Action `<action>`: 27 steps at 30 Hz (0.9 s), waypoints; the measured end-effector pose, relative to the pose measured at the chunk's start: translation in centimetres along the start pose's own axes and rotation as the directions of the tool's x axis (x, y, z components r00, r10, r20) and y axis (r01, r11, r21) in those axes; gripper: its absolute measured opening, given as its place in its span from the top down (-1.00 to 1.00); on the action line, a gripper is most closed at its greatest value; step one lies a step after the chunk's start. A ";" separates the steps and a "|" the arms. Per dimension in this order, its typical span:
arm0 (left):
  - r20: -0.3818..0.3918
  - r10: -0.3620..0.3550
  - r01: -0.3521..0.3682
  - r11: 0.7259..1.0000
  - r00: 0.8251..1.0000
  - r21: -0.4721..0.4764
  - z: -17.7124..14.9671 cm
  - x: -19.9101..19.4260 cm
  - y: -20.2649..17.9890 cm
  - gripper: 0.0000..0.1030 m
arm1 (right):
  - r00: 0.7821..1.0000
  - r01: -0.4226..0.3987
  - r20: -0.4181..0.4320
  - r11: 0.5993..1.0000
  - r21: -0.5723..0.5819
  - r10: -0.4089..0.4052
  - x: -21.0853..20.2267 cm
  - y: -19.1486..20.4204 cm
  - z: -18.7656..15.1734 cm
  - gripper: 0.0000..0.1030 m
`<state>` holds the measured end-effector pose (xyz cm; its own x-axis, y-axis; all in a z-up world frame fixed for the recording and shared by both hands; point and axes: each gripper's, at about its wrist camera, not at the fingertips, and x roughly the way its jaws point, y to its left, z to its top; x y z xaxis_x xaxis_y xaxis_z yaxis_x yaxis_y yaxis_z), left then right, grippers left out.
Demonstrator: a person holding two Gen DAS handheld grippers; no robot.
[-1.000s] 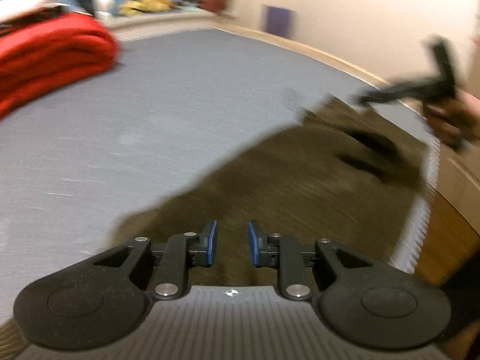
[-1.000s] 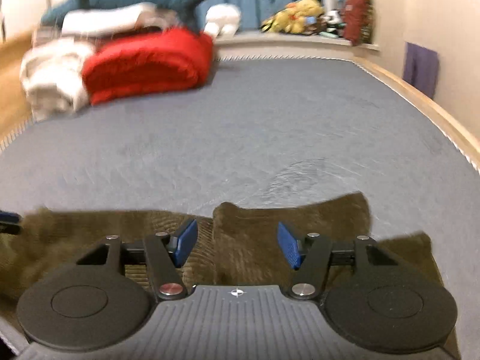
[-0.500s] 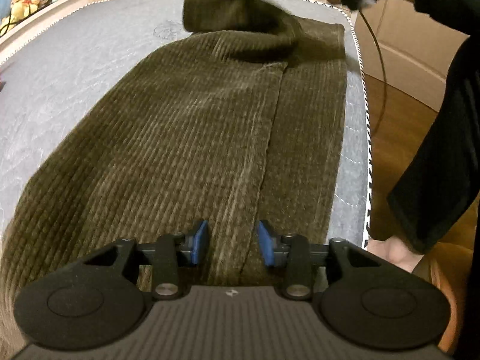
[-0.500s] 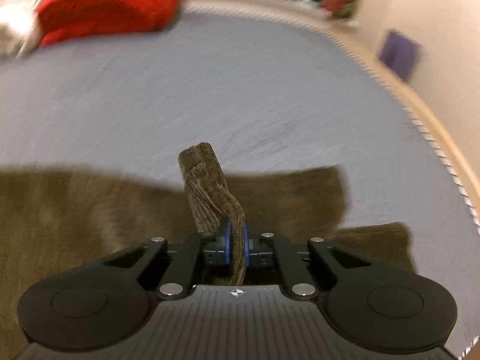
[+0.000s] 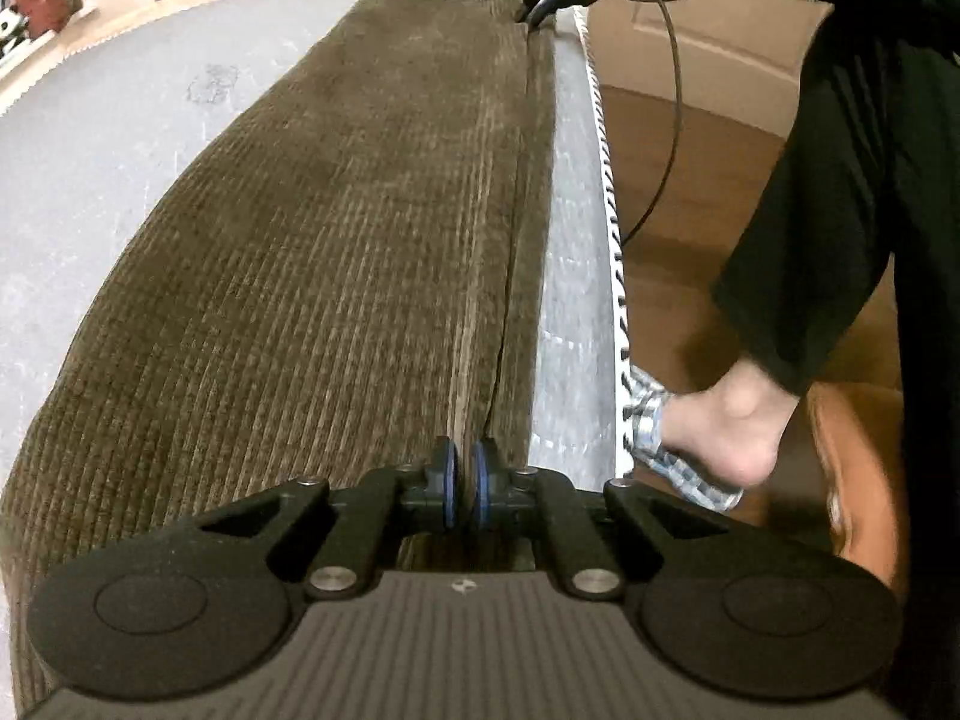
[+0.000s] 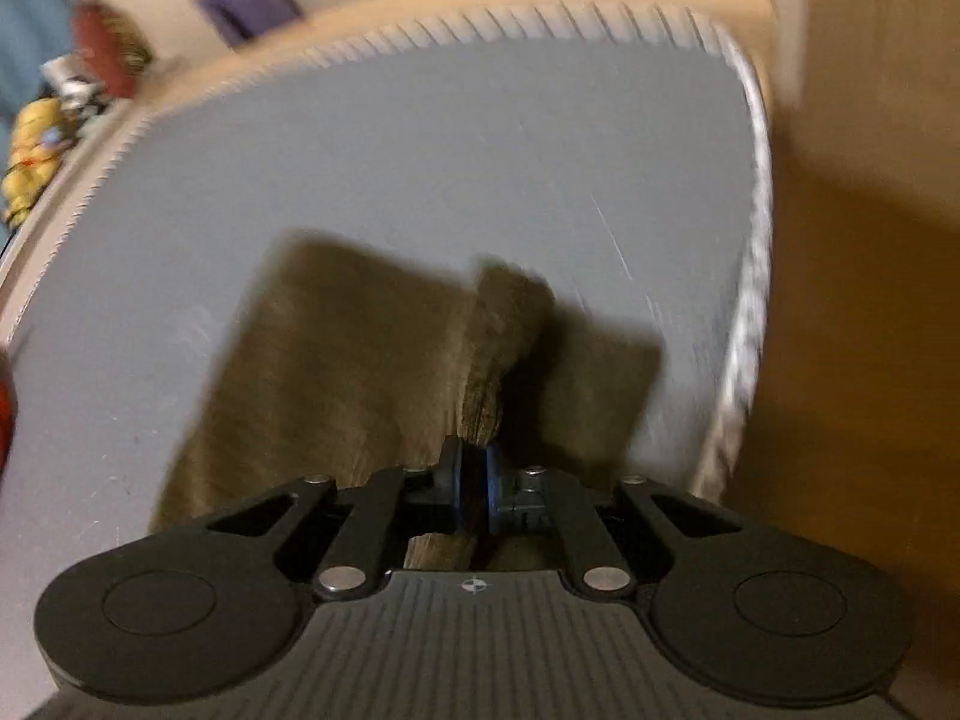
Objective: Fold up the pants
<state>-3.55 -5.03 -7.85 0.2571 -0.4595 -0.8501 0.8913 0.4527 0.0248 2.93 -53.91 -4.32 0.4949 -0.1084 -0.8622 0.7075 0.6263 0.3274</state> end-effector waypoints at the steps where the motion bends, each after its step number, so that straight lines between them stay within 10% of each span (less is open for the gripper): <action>1: 0.003 -0.007 0.007 1.000 1.000 -0.012 0.0 -0.2 0.2 0.86 | 1.000 0.025 -0.012 0.999 0.030 -0.024 0.8 -0.7 0.2 0.68; 7: 0.004 -0.006 0.006 1.000 1.000 -0.027 -0.6 -0.7 0.5 0.86 | 0.998 -0.027 0.052 0.998 0.056 0.024 1.0 -1.2 2.0 0.29; 11: 0.002 0.003 -0.003 0.999 1.000 -0.032 -0.6 -0.3 0.1 0.86 | 0.999 -0.036 0.037 0.998 0.042 0.035 3.4 -1.2 2.9 0.78; 22: -0.002 -0.040 0.040 0.999 0.999 0.006 -1.8 -2.8 0.5 1.00 | 0.977 0.106 0.172 0.988 0.113 -0.125 -1.7 -0.6 1.7 0.87; 27: 0.059 -0.067 0.067 0.998 0.996 0.002 -2.8 -4.5 0.5 0.93 | 0.957 0.223 0.162 0.966 0.127 -0.242 -0.6 -0.8 1.3 0.35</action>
<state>-5.26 -0.62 -5.50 0.2185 -0.5328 -0.8175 0.9074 0.4191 -0.0306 2.72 -55.39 -3.51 0.3837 -0.3805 -0.8414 0.8584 0.4828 0.1732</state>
